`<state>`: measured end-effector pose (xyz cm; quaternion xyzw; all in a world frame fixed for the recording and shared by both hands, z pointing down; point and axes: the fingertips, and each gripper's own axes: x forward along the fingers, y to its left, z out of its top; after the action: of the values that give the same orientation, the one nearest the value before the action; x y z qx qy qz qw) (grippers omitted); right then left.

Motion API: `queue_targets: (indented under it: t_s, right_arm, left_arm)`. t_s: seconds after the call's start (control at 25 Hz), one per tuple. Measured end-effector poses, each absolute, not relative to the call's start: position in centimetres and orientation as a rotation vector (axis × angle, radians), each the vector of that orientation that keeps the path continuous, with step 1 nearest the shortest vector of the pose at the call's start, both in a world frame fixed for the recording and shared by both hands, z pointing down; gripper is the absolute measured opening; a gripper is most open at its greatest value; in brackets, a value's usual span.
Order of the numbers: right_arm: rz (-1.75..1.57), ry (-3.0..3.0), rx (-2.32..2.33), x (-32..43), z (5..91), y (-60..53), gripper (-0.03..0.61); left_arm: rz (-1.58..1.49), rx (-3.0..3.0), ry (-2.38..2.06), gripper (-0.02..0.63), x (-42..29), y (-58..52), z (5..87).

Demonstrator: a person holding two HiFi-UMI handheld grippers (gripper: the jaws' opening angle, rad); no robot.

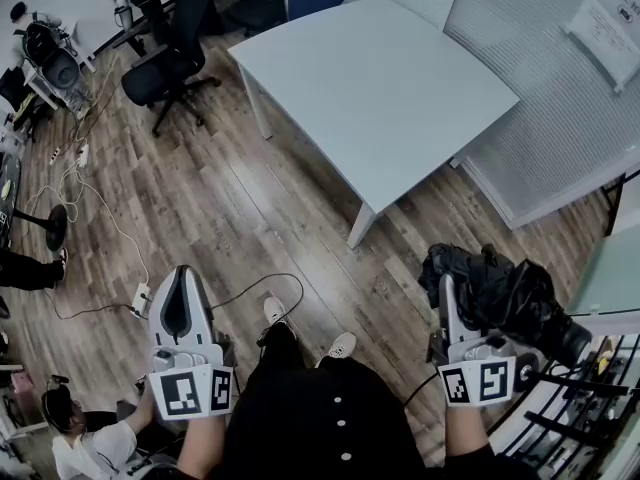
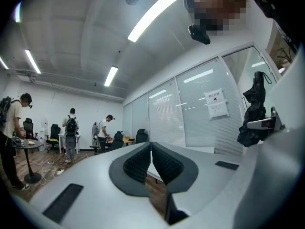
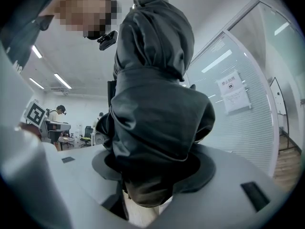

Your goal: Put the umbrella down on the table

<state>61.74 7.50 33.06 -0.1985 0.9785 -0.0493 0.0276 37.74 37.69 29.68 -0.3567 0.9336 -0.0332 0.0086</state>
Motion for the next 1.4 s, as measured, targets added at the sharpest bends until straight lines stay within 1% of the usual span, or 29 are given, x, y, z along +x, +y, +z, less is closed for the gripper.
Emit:
queue_targets:
  t_s: [0.36,0.6,0.92,1.2,1.4]
  right_arm:
    - [-0.126,2.989,-0.734,55.2,31.1,6.3,0.275]
    - [-0.193,2.989,-0.692,50.9,30.8,7.5,0.275]
    - [-0.197,2.97,-0.72,44.5,29.8,8.0,0.275]
    - [-0.16,2.961,-0.753,41.0,30.3,10.4,0.275]
    - [-0.167,2.997,-0.747,39.1,31.6,11.1,0.275]
  left_arm:
    - [-0.046,-1.221,2.872,0.024,29.4,35.8,29.0]
    - [-0.008,-1.273,2.859,0.023,25.6,35.5,29.5]
    - [0.013,-1.337,2.815,0.023,19.3,35.3,28.9]
    - [0.008,-1.384,2.795,0.023,15.4,37.0,29.4]
    - [-0.013,-1.408,2.834,0.023,14.1,37.6,31.2]
